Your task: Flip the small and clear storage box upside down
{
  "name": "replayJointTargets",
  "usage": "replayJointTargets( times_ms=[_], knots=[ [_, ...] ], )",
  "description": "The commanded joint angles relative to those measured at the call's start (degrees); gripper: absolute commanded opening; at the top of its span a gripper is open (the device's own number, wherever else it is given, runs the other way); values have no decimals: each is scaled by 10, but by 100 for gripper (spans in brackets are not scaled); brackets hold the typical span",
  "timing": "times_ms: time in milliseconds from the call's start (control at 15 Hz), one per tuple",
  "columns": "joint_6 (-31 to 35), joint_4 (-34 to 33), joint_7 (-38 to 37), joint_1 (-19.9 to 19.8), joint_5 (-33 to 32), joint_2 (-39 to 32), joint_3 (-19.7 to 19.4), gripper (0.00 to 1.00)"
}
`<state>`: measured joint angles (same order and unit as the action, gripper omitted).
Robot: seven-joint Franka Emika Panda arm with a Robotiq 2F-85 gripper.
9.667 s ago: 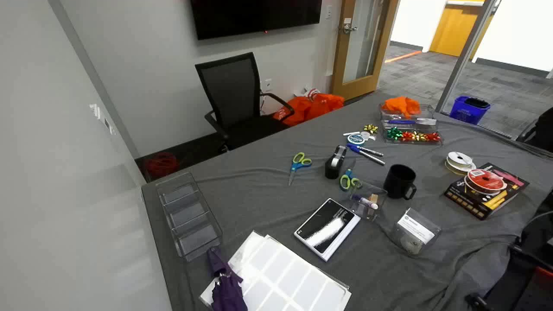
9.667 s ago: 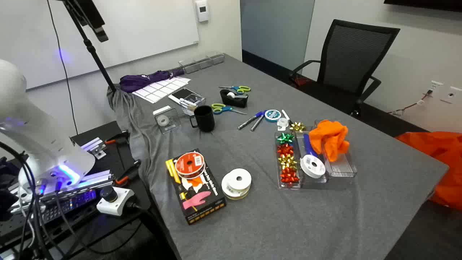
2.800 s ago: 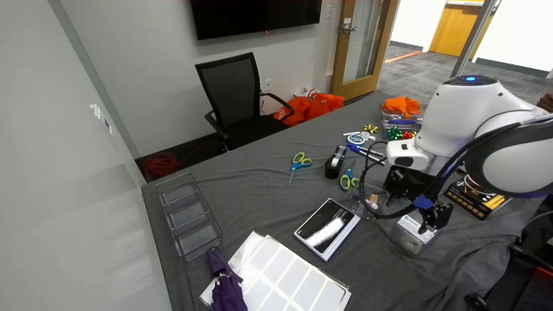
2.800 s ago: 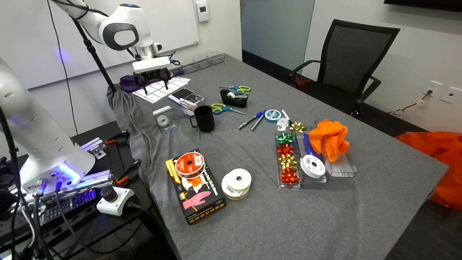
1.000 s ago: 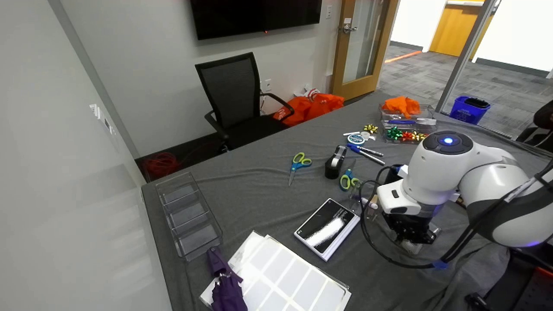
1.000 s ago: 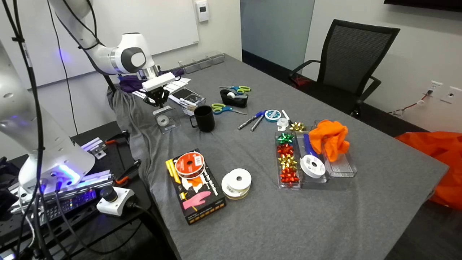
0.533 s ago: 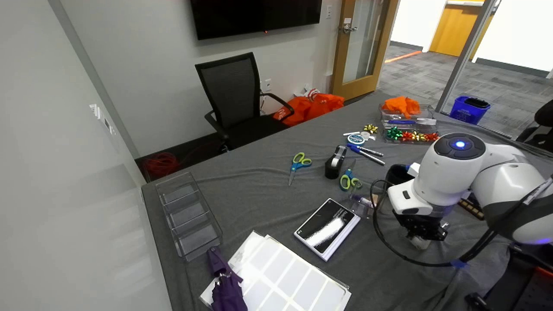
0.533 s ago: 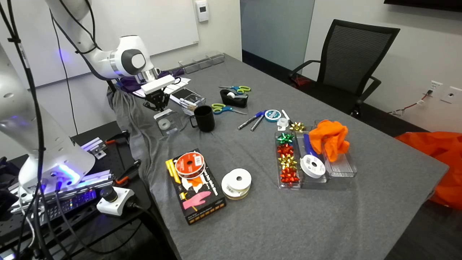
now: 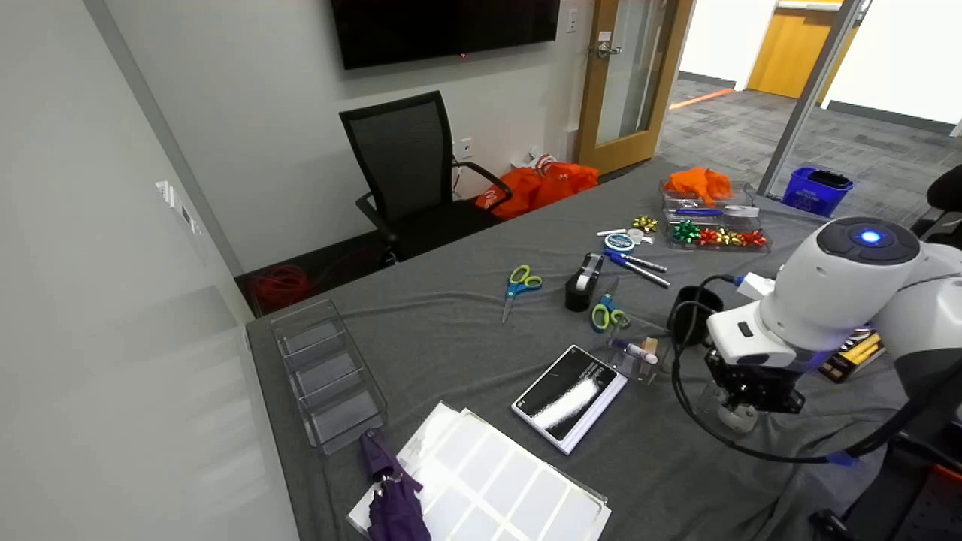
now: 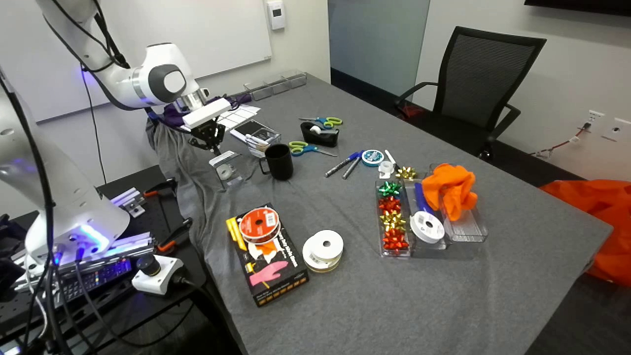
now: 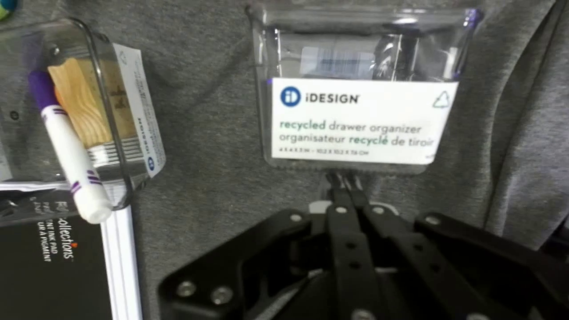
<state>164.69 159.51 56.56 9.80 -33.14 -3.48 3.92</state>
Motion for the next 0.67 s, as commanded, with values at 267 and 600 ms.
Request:
replayJointTargets(
  times_ms=[267, 600],
  knots=[
    [-25, -2, 53, -51, -5, 39, -16, 0],
    [-130, -1, 110, -67, -11, 59, -26, 0]
  ],
)
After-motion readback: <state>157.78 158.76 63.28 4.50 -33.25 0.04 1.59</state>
